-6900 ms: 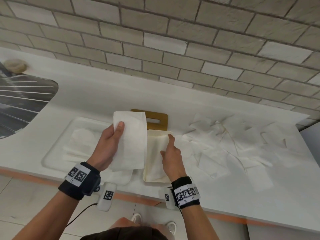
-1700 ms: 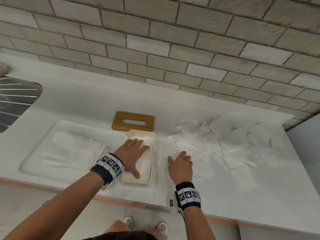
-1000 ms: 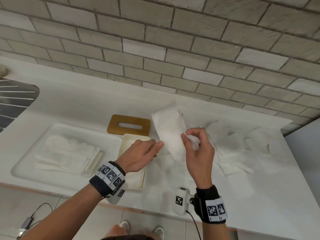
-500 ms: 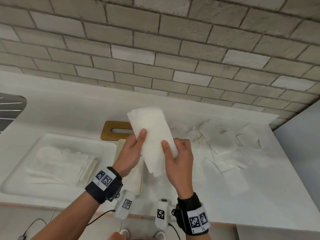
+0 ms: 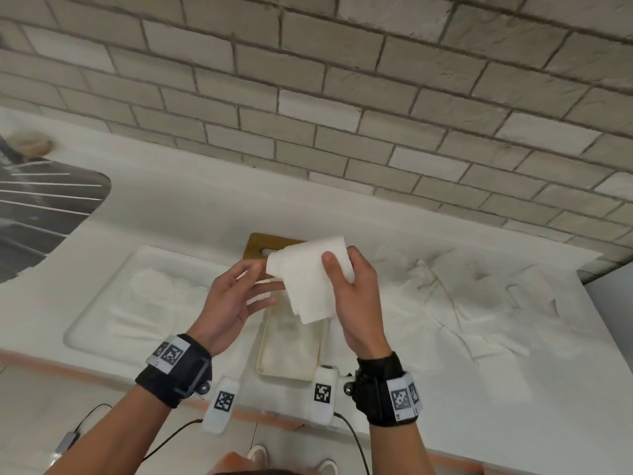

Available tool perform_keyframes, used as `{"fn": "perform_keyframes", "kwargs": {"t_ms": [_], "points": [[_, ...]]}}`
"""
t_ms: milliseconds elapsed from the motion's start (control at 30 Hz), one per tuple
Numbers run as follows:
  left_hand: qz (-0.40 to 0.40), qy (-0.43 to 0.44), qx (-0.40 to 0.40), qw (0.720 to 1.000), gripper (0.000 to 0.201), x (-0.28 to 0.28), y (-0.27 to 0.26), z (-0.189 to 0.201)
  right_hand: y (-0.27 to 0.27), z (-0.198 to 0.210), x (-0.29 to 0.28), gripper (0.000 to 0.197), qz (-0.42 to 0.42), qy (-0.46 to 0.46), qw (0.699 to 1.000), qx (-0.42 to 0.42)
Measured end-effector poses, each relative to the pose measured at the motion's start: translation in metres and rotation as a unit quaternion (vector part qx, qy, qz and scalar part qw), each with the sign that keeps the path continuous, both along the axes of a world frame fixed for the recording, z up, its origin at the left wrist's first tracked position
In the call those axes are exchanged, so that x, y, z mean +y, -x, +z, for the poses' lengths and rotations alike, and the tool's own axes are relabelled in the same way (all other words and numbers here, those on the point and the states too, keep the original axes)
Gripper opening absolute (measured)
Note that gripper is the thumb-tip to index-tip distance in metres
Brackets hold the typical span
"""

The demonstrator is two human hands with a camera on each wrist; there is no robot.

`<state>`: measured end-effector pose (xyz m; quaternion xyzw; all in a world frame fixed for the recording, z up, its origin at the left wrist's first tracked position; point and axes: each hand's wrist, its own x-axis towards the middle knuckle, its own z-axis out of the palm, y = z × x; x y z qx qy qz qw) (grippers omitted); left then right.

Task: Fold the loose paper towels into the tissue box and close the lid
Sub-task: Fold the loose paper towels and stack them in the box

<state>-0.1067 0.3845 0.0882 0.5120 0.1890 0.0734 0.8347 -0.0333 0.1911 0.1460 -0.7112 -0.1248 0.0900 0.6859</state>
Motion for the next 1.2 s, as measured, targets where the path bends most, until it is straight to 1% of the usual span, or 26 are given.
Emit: {"fn": "perform_keyframes", "kwargs": {"t_ms": [67,133,200,267,333,400,433,500,600,633,667,700,733,767,800,867,933,1000,1133,1200], "points": [[-0.037,0.034,0.009,0.999,0.053,-0.002,0.001,0.002,0.007,-0.003,0.010,0.019,0.037,-0.023,0.998,0.036],[-0.050,0.027,0.010,0.998,0.060,-0.004,0.000,0.005,0.016,-0.003,0.017,0.017,0.062,-0.048,0.995,0.060],[-0.038,-0.010,-0.003,0.999,0.050,-0.001,0.000,0.009,0.021,-0.004,0.019,0.015,0.063,-0.067,0.994,0.059],[-0.030,-0.022,-0.022,0.999,0.039,0.008,0.003,0.011,0.020,-0.006,0.016,0.015,0.049,-0.069,0.996,0.025],[-0.041,-0.002,-0.034,0.999,0.037,0.015,0.008,0.013,0.017,-0.009,0.009,0.016,0.027,-0.063,0.998,-0.001],[-0.058,-0.009,-0.038,0.998,0.037,0.016,0.011,0.014,0.014,-0.012,0.004,0.017,0.023,-0.047,0.999,-0.005],[-0.065,-0.035,-0.037,0.997,0.037,0.015,0.011,0.015,0.014,-0.015,0.002,0.017,0.028,-0.036,0.999,-0.002],[-0.059,-0.117,-0.029,0.991,0.034,0.010,0.008,0.016,0.013,-0.022,0.000,0.018,0.026,-0.002,1.000,0.006],[0.011,-0.233,-0.001,0.972,0.025,0.015,0.002,0.016,0.009,-0.038,-0.002,0.021,-0.035,0.064,0.997,0.012],[0.040,-0.255,0.006,0.966,0.024,0.020,0.001,0.015,0.007,-0.042,-0.004,0.020,-0.059,0.063,0.996,0.020],[0.064,-0.264,0.008,0.962,0.025,0.026,0.001,0.014,0.006,-0.046,-0.004,0.022,-0.075,0.057,0.995,0.031],[0.082,-0.269,0.006,0.960,0.026,0.032,0.002,0.013,0.007,-0.051,-0.005,0.035,-0.080,0.065,0.994,0.032],[0.093,-0.272,0.000,0.958,0.028,0.039,0.003,0.013,0.008,-0.058,-0.005,0.050,-0.068,0.092,0.993,0.023],[0.097,-0.273,-0.008,0.957,0.030,0.043,0.004,0.014,0.011,-0.067,-0.004,0.059,-0.039,0.150,0.988,0.012],[0.097,-0.268,-0.017,0.958,0.032,0.047,0.006,0.016,0.016,-0.077,-0.002,0.061,0.002,0.222,0.975,-0.001],[0.090,-0.252,-0.038,0.963,0.040,0.052,0.008,0.020,0.027,-0.099,0.005,0.054,0.069,0.354,0.933,-0.001],[0.075,-0.236,-0.051,0.968,0.049,0.054,0.009,0.022,0.038,-0.111,0.011,0.052,0.104,0.409,0.906,0.044],[0.060,-0.223,-0.054,0.971,0.055,0.053,0.011,0.023,0.043,-0.114,0.014,0.061,0.118,0.417,0.900,0.054],[0.043,-0.211,-0.055,0.975,0.055,0.046,0.015,0.027,0.042,-0.107,0.014,0.078,0.087,0.365,0.927,-0.022],[0.038,-0.205,-0.056,0.977,0.053,0.043,0.017,0.027,0.044,-0.106,0.012,0.082,0.079,0.335,0.938,-0.036]]}}
